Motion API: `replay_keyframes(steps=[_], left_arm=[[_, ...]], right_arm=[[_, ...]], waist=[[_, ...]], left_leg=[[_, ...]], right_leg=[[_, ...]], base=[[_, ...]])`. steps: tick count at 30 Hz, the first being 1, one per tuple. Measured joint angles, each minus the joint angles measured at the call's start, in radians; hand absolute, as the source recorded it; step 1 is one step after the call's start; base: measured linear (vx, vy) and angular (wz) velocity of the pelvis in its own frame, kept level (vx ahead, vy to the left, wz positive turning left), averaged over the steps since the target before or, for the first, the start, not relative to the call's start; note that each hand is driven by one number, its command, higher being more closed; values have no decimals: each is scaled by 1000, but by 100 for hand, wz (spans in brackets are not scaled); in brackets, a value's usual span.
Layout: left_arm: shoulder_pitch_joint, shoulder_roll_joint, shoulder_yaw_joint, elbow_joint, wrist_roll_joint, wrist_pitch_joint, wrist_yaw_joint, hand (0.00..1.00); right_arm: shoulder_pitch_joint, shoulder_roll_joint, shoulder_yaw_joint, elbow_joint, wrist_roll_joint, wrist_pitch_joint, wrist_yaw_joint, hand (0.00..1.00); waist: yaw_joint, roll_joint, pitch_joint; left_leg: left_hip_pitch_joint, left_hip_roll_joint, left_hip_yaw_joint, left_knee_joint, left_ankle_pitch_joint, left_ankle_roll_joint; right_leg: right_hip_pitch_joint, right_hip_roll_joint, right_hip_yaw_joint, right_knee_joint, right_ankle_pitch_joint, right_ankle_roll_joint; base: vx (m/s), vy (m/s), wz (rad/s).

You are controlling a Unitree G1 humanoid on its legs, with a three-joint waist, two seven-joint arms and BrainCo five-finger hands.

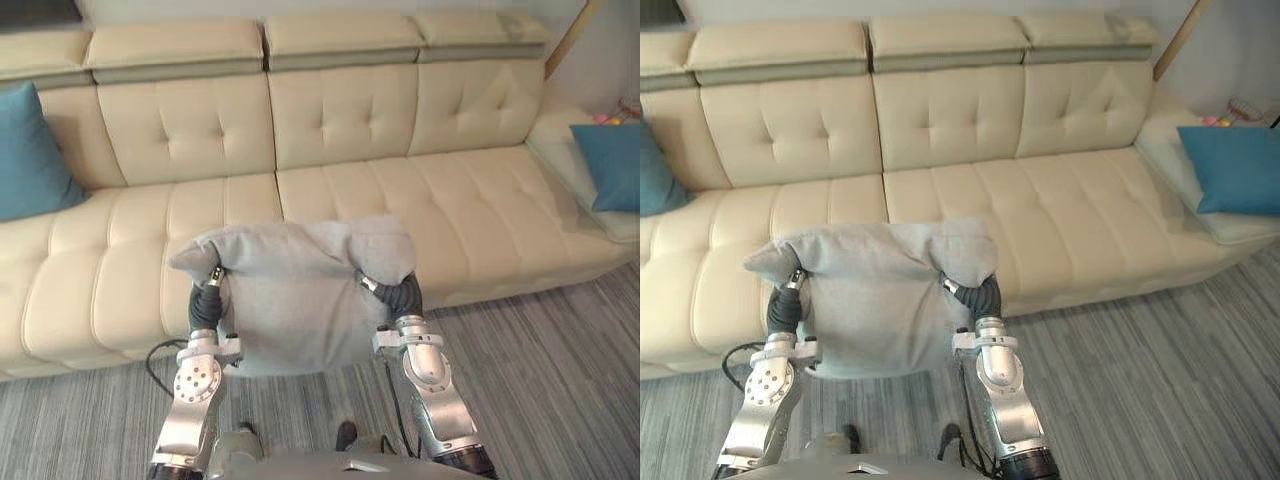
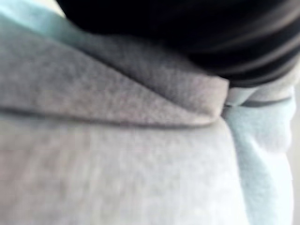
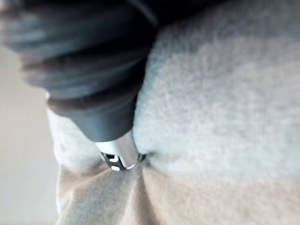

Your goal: Pick up cushions and gather them together orderly.

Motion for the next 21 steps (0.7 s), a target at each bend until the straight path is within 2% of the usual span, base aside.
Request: replay_keyframes(steps=[3,5,6,7,8,9,10,11,13,14,15,16,18,19,20,21], left_arm=[[9,-14,-1,3,0,1,-15,100],[9,-10,-1,3,0,2,-20,100],[10,-2,1,3,0,2,-19,100],[11,3,3,3,1,3,-19,100],[11,24,4,-1,1,3,-19,100],[8,39,7,-1,1,3,-18,100],[4,45,8,-1,1,3,-16,100],[0,47,14,-1,0,3,-11,100],[-4,47,18,0,-1,3,-8,100],[-14,48,18,1,0,3,-6,100],[-35,49,17,3,0,3,-5,100],[-47,54,14,3,0,3,-5,100],[-76,74,0,4,2,3,-5,100],[-78,76,-4,5,2,3,-6,100],[-80,55,-11,11,2,4,-6,100],[-78,47,-17,11,2,3,-6,100]], right_arm=[[-6,4,-18,23,-19,-1,3,100],[-7,6,-20,31,-34,-1,4,100],[-7,13,-16,32,-36,-1,4,100],[-7,15,-15,36,-36,-1,4,100],[-13,24,-13,53,-37,-1,5,100],[-26,34,-13,72,-37,-1,5,100],[-32,37,-13,78,-37,-1,5,100],[-46,31,-12,79,-37,-1,6,100],[-72,30,-12,92,-37,-1,9,100],[-85,28,-15,103,-36,-1,9,100],[-90,25,-18,103,-36,-1,5,100],[-92,24,-18,103,-36,-1,4,100],[-93,22,-27,102,-35,-1,4,100],[-89,18,-29,102,-34,-1,5,100],[-90,0,-30,97,-33,-1,6,100],[-89,-12,-30,93,-33,-1,6,100]], waist=[[0,-1,6],[-9,-11,37],[-12,-19,52],[-12,-14,59],[-10,-21,62],[-8,-28,63],[-7,-32,63],[-6,-27,69],[-6,-13,84],[-10,-11,92],[-21,-25,104],[-31,-27,110],[-61,-43,127],[-72,-58,124],[-75,-29,128],[-75,-13,124]], left_leg=[[5,-13,2,18,-29,21],[17,-26,2,62,-66,32],[16,-36,3,83,-80,40],[14,-36,3,85,-83,45],[8,-37,0,67,-77,56],[4,-37,-7,46,-71,64],[1,-37,-16,34,-67,71],[-22,-30,-32,29,-64,76],[-42,-22,-50,30,-61,81],[-42,-23,-52,21,-59,82],[-30,-26,-54,3,-60,81],[-28,-32,-63,-6,-63,75],[-19,-51,-106,-18,-74,48],[-10,-64,-129,-9,-87,16],[-12,-48,-181,14,-99,-14],[-15,-34,-203,21,-106,-26]], right_leg=[[-76,-24,17,157,-5,-7],[-140,-58,25,339,-4,-9],[-163,-76,28,406,7,-24],[-172,-79,29,422,15,-36],[-194,-79,28,421,46,-45],[-206,-76,24,408,49,-47],[-215,-71,21,396,34,-48],[-231,-53,15,369,-22,-45],[-236,-25,16,247,-39,-35],[-234,-13,37,124,-13,-9],[-226,-7,75,15,34,22],[-232,-12,93,-18,49,33],[-253,-30,134,-32,52,34],[-258,-44,134,-13,64,22],[-279,-22,128,62,94,10],[-295,-4,123,97,89,2]], base=[[-98,112,-17],[-166,129,-6],[-156,80,-1],[-162,76,0],[-142,74,2],[-63,52,6],[15,-2,9],[44,-33,5],[32,-51,-4],[90,-102,5],[110,-126,16],[136,-177,45],[199,-275,55],[287,-370,44],[261,-329,33],[218,-258,15]])
